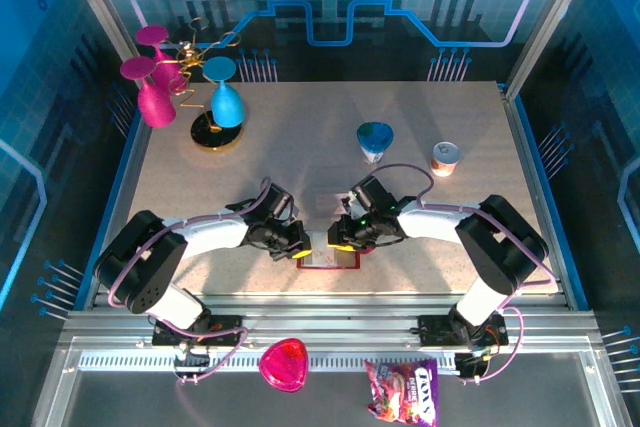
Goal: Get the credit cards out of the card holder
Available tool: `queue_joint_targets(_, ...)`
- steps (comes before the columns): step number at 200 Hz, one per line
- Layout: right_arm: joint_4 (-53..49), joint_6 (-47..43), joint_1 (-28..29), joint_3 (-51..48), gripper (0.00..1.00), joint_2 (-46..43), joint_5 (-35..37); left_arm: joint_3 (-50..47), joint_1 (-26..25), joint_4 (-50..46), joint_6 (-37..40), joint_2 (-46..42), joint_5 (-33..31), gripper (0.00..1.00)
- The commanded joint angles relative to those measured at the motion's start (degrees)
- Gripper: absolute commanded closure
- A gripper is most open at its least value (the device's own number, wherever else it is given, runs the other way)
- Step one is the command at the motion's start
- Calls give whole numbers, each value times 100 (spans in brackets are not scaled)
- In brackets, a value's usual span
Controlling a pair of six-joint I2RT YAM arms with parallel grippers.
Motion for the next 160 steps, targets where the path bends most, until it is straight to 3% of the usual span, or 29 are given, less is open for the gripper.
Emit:
queue_joint_targets(1,138,65,-71,-74,67,25,-164,79,43,-232,127,34,-83,92)
queue_joint_targets(160,891,370,-99,-387,74,295,-492,8,39,-215,92,113,-82,92)
